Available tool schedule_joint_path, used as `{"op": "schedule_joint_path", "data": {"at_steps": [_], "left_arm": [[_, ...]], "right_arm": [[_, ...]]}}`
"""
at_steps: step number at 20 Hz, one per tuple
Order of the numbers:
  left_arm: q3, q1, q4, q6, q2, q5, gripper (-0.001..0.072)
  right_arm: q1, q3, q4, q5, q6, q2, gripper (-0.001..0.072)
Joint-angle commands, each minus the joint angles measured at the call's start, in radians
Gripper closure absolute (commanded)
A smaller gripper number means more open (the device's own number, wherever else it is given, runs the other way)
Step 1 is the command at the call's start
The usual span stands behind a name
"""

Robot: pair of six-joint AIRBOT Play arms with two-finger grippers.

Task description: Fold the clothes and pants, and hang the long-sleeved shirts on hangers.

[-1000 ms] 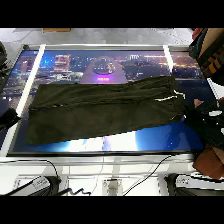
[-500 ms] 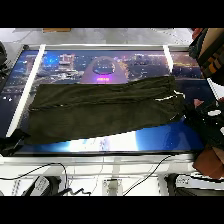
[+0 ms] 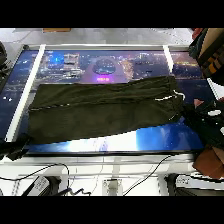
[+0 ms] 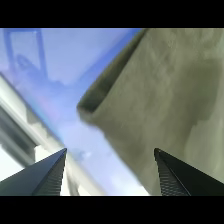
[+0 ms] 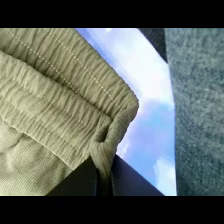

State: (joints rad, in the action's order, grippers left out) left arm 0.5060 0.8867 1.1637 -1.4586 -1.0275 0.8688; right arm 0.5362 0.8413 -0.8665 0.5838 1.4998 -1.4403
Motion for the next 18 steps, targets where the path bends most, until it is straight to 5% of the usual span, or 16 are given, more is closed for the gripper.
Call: {"op": "schedule_joint_path", "data": {"at_steps": [1, 2, 7, 10, 18], "left_arm": [[-0.004, 0.000, -0.079, -0.004, -0.022, -0.128, 0.0160], [-0.004, 0.000, -0.108, -0.004, -0.033, -0.149, 0.0198], [-0.002, -0.001, -0.147, 0.003, -0.093, -0.157, 0.0685], [0.051, 0.000, -0.146, 0.098, -0.073, -0.158, 0.0682], [0.201, 0.000, 0.006, 0.102, 0.010, -0.188, 0.0682]], "right_arm": [[-0.001, 0.000, -0.001, 0.027, 0.000, 0.000, 0.0672], [-0.001, 0.000, -0.002, 0.035, 0.000, 0.000, 0.0672], [-0.001, 0.000, -0.029, 0.127, -0.001, 0.067, 0.0673], [-0.001, 0.000, -0.159, 0.222, 0.001, 0.202, 0.0673], [0.000, -0.010, -0.613, 0.589, 0.113, 0.553, 0.0673]]}}
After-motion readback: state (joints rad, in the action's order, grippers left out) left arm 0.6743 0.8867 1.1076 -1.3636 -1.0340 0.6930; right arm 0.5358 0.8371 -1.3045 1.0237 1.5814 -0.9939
